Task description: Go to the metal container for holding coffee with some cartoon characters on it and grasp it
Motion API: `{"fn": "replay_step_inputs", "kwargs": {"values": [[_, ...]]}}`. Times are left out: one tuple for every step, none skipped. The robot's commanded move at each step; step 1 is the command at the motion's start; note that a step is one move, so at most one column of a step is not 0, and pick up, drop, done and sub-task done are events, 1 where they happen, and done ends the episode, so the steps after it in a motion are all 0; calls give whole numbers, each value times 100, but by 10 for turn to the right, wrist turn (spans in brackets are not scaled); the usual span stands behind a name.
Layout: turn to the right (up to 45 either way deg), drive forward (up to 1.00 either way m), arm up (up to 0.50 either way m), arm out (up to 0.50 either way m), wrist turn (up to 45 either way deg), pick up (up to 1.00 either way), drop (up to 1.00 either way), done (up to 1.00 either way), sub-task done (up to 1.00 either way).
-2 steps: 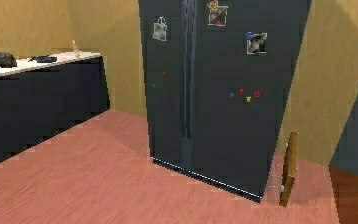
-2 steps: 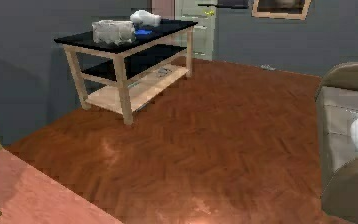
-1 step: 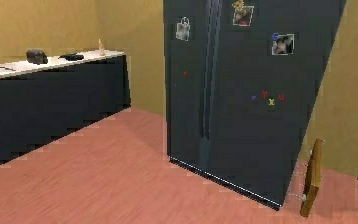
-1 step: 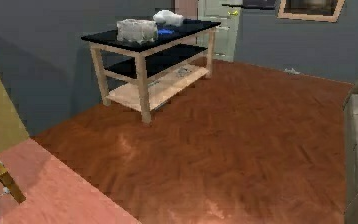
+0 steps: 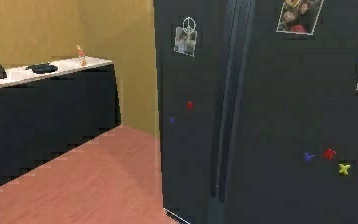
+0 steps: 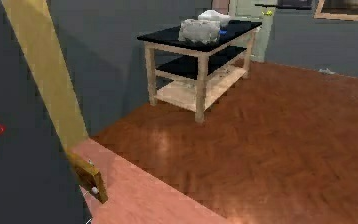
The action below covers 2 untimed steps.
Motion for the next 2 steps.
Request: {"fn": "replay_step_inputs", "kwargs": {"values": [[-450, 0, 0, 0, 0, 0, 0, 0, 0], [-90, 0, 0, 0, 0, 0, 0, 0, 0]]}}
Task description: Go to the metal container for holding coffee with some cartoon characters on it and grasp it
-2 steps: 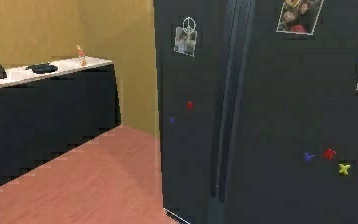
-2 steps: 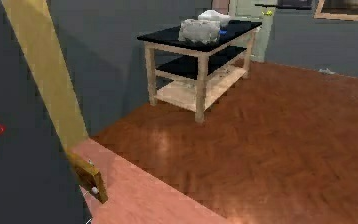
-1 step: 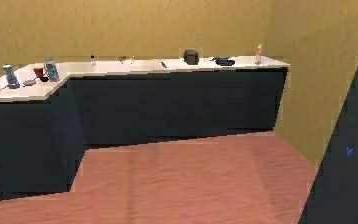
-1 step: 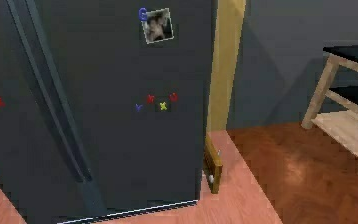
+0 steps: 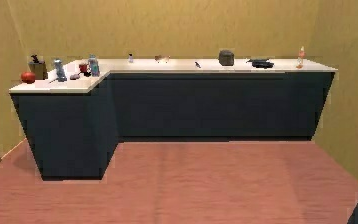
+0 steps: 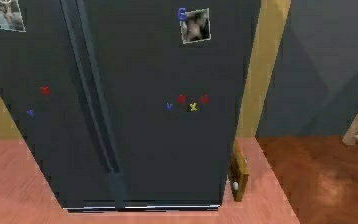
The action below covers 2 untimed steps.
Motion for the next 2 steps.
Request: {"fn": "replay_step_inputs", "kwargs": {"values": [[0, 75, 0, 0, 0, 0, 0, 0, 0], [-120, 0, 0, 0, 0, 0, 0, 0, 0]]}}
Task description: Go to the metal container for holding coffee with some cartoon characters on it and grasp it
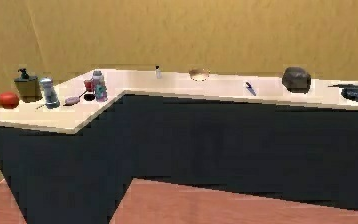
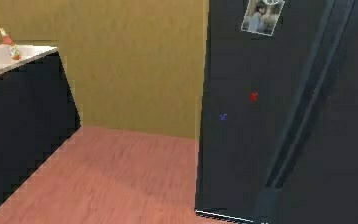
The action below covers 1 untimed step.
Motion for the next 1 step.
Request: {"fn": "replay_step_inputs", "kwargs": {"values": [[0, 60, 0, 0, 0, 0, 0, 0, 0]]}}
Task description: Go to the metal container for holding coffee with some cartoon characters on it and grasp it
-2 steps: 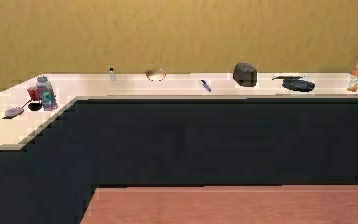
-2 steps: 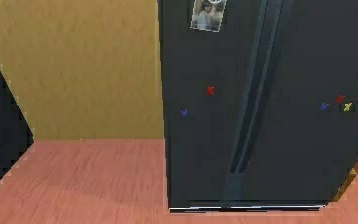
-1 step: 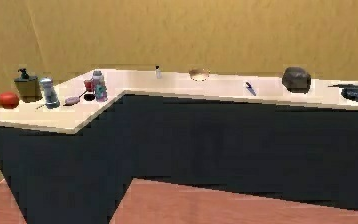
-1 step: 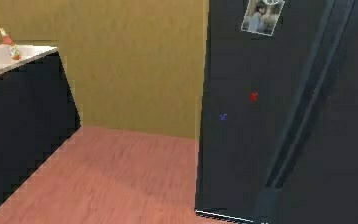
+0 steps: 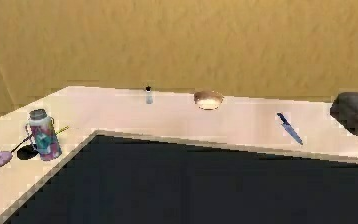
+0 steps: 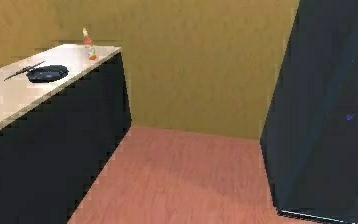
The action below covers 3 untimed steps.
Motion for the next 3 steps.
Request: {"fn": "replay_step_inputs", "kwargs": {"values": [[-450, 0, 0, 0, 0, 0, 0, 0, 0], [-450, 0, 0, 0, 0, 0, 0, 0, 0], [-330, 0, 0, 0, 0, 0, 0, 0, 0]]}}
